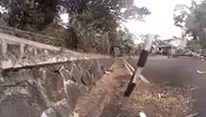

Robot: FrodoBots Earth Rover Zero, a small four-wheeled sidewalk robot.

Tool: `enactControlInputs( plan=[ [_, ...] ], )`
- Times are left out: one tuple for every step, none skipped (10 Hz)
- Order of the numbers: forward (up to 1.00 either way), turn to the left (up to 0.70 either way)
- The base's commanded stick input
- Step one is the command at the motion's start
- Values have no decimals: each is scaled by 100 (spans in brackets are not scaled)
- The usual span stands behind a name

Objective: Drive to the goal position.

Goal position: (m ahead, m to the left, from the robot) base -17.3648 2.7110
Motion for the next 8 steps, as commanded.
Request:
enactControlInputs(
  plan=[
    [0,-70],
    [0,-70],
    [0,-70],
    [0,-70],
    [0,-70],
    [0,-70],
    [0,-57],
    [0,-50]
  ],
)
